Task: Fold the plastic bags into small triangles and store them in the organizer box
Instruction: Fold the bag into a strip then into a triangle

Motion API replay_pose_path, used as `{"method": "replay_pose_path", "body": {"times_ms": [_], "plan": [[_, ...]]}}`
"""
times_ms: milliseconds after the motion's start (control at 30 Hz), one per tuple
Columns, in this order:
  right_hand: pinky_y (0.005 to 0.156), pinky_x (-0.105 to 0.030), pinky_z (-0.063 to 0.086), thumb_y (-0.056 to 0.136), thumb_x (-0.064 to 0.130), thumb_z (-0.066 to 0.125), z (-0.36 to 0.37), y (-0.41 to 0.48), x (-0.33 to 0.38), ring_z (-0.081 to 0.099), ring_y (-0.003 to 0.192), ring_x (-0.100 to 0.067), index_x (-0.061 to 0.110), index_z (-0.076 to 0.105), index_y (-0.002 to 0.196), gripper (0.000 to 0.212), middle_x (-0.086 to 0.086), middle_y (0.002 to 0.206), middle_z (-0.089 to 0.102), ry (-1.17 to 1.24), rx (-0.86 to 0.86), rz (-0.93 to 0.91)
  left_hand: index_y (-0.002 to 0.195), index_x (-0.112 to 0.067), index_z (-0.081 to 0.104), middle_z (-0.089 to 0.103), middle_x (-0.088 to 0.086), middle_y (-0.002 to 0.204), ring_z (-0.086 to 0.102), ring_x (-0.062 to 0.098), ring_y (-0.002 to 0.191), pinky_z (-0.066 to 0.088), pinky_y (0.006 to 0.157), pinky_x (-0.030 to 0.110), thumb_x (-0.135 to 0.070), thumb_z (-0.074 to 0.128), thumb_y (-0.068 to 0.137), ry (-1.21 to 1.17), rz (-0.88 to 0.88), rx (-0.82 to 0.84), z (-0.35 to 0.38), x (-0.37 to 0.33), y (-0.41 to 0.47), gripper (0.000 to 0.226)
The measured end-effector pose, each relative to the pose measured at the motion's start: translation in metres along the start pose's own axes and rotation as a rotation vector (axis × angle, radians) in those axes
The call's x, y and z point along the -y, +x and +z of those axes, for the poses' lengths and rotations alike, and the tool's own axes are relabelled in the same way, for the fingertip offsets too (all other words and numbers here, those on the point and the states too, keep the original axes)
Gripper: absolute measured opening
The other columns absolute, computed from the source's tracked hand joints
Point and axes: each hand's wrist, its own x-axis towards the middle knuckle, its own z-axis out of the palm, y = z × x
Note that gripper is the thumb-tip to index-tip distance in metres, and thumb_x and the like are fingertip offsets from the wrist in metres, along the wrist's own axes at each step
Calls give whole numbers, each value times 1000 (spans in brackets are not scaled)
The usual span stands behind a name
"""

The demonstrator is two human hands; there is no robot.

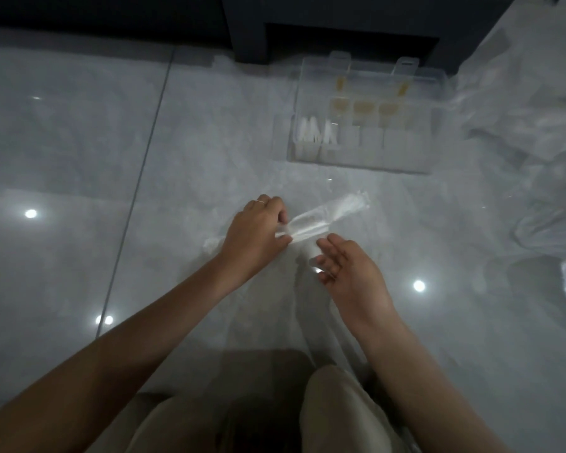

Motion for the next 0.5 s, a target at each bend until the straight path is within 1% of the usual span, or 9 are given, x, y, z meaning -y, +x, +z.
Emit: {"method": "replay_pose_path", "body": {"times_ms": [67, 167, 200, 267, 333, 367, 433, 500], "plan": [[68, -26, 44, 97, 23, 51, -3, 0, -2, 60, 77, -15, 17, 61, 108, 16, -1, 99, 65, -42, -16, -26, 102, -15, 50, 51, -2, 95, 54, 24, 90, 37, 72, 33, -16, 69, 78, -26, -23, 22, 0, -4, -1, 30], [68, -24, 46, 94, 19, 57, -4, -1, -4, 62, 81, -14, 14, 56, 125, 31, 0, 93, 67, -100, -33, -54, 112, -19, 48, 53, -9, 94, 57, 18, 88, 38, 69, 29, -14, 65, 80, -81, -68, 38, 1, -6, -2, 37], [66, -23, 46, 94, 18, 58, -5, -1, -4, 63, 82, -14, 13, 55, 128, 35, -1, 94, 67, -121, -38, -67, 112, -20, 49, 55, -11, 91, 58, 17, 87, 39, 69, 27, -15, 65, 81, -109, -82, 42, 2, -6, -3, 35], [68, -22, 47, 95, 18, 57, -4, -2, -5, 64, 86, -15, 16, 52, 132, 37, -2, 98, 66, -180, -43, -115, 105, -23, 51, 58, -14, 84, 60, 15, 83, 41, 68, 26, -16, 67, 83, -252, -119, 44, 3, -5, -7, 28], [72, -23, 49, 97, 19, 55, -2, -3, -7, 64, 88, -15, 23, 46, 136, 40, 1, 101, 66, -243, -47, -203, 100, -23, 52, 61, -14, 83, 63, 13, 79, 45, 67, 25, -14, 70, 82, -434, -141, 10, 4, -7, -15, 27], [73, -23, 51, 98, 18, 54, -1, -3, -8, 64, 86, -14, 27, 41, 138, 43, 1, 99, 66, -265, -42, -261, 99, -23, 52, 63, -13, 84, 63, 10, 77, 45, 66, 21, -13, 71, 82, -497, -146, -16, 3, -10, -21, 28], [76, -24, 53, 98, 17, 52, 2, -3, -9, 63, 82, -13, 29, 34, 142, 49, 1, 92, 67, -298, -15, -373, 104, -22, 51, 65, -11, 88, 63, 1, 75, 45, 65, 14, -10, 71, 84, -589, -149, -60, 0, -16, -33, 31], [78, -23, 53, 98, 17, 52, 6, -3, -8, 63, 78, -10, 30, 31, 144, 51, 3, 82, 66, -335, 9, -455, 109, -22, 51, 67, -7, 92, 64, 0, 81, 48, 68, 14, -13, 71, 85, -654, -143, -85, -5, -23, -45, 33]]}}
